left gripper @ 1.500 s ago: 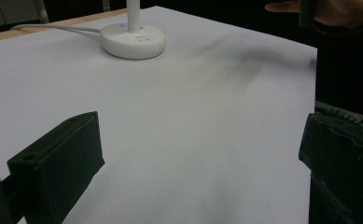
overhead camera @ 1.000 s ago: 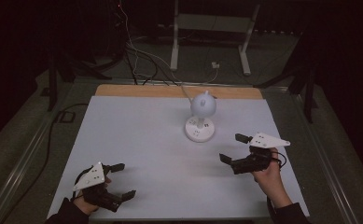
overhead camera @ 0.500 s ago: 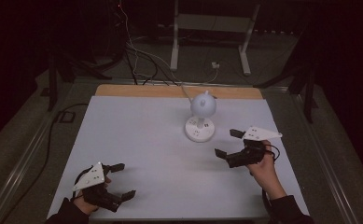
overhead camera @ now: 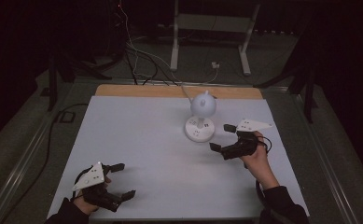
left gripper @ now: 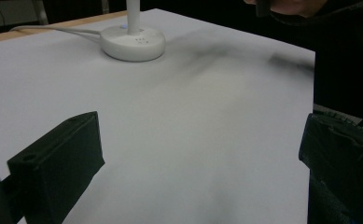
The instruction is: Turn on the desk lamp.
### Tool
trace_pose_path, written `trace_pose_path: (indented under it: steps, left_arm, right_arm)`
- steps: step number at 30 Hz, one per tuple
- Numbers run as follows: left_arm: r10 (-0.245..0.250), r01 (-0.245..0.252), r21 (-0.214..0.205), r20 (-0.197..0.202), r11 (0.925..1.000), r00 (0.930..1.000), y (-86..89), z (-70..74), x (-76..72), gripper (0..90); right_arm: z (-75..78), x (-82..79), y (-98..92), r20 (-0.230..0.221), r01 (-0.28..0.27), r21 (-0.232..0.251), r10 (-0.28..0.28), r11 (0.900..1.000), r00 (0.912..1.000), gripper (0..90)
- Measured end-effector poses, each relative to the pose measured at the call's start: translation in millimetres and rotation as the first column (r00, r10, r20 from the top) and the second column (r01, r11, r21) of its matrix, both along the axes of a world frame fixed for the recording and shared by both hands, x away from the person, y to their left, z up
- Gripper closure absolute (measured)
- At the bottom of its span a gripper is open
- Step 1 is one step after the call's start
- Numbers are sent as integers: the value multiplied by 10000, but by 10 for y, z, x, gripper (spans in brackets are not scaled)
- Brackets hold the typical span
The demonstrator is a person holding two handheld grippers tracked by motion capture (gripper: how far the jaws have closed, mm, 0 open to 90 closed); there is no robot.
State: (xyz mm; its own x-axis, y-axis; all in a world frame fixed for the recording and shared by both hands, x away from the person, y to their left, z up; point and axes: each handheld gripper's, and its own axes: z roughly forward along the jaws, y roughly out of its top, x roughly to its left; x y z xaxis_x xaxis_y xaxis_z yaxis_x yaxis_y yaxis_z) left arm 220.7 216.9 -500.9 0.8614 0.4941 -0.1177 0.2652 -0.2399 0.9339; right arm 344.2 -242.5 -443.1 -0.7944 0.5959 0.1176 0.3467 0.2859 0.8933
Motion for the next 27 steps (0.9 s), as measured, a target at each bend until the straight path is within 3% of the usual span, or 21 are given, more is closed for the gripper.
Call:
trace_pose_path:
  steps: [1, 4, 11, 15, 16, 27]
  left_arm:
    - [-5, 5, -28, 8, 10000, 10000, 0, 2, 1, 2]
    - [12, -12, -78, -6, 10000, 10000, 3, 1, 3, 2]
    - [-13, 13, -41, -12, 10000, 10000, 3, -1, 2, 2]
    - [-33, 33, -131, -10, 9999, 10000, 6, 3, 2, 2]
    - [-30, 30, -128, -14, 9999, 10000, 8, 3, 1, 2]
    - [-30, 30, -91, -36, 10000, 10000, 5, -1, 7, 2]
  right_arm:
    - [-23, 48, 24, -43, -50, -212, 50, 9998, 10000, 0]
    - [-44, 85, 39, -155, -185, -223, 181, 9996, 9997, 0]
    - [-151, 224, 104, -173, 45, -595, -56, 9982, 9998, 0]
    - [-218, 303, 135, -71, 398, -946, -406, 9947, 9991, 0]
    - [-241, 341, 152, -203, 938, -1051, -964, 9900, 9951, 0]
    - [-401, 465, 109, -214, 1312, -1015, -1340, 9861, 9907, 31]
